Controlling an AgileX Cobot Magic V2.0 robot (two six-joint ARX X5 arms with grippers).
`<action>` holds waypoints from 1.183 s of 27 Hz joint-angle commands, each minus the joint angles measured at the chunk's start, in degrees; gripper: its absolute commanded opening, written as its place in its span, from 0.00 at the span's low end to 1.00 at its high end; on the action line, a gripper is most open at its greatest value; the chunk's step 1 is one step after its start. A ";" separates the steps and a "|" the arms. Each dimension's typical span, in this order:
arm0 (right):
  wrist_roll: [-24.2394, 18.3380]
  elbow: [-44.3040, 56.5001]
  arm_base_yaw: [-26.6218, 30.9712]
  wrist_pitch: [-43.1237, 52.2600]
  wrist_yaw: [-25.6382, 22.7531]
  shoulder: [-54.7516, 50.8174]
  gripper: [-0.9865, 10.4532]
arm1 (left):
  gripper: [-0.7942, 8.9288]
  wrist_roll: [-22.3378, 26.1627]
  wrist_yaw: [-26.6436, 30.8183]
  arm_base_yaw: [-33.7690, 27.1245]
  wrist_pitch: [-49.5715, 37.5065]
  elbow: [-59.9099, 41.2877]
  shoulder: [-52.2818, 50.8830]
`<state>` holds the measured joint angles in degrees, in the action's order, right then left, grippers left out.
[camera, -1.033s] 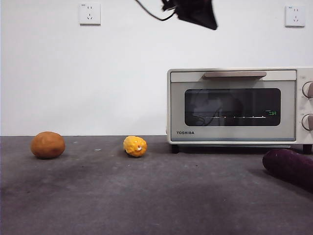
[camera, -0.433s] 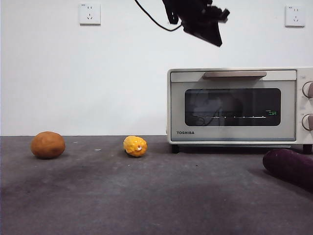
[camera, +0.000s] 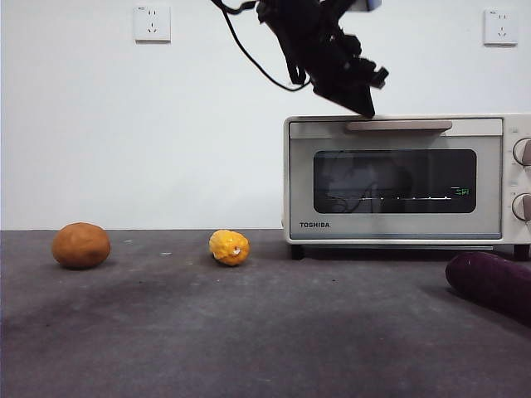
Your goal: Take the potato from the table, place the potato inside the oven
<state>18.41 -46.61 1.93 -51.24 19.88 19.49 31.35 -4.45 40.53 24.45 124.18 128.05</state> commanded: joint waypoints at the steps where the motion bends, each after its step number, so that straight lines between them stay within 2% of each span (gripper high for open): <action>1: -0.79 -0.15 -0.02 0.04 -0.77 -0.13 0.09 | 0.07 0.57 -0.24 -0.11 -0.31 0.15 1.38; 9: -1.95 -0.15 -0.02 0.04 -3.41 -0.13 0.09 | 0.07 0.59 -0.28 -0.22 -0.68 0.15 2.27; 23: -1.18 -0.15 -0.02 -0.26 -3.32 -0.11 0.09 | 0.07 -1.84 -2.19 -0.11 4.22 0.15 2.34; 32: 1.33 -0.55 -0.02 0.11 1.40 -0.13 0.09 | 0.07 -3.65 -2.78 -0.11 7.26 0.15 2.34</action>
<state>19.05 -46.68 1.93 -51.53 21.04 19.49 28.82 -7.05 40.25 28.60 125.51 128.57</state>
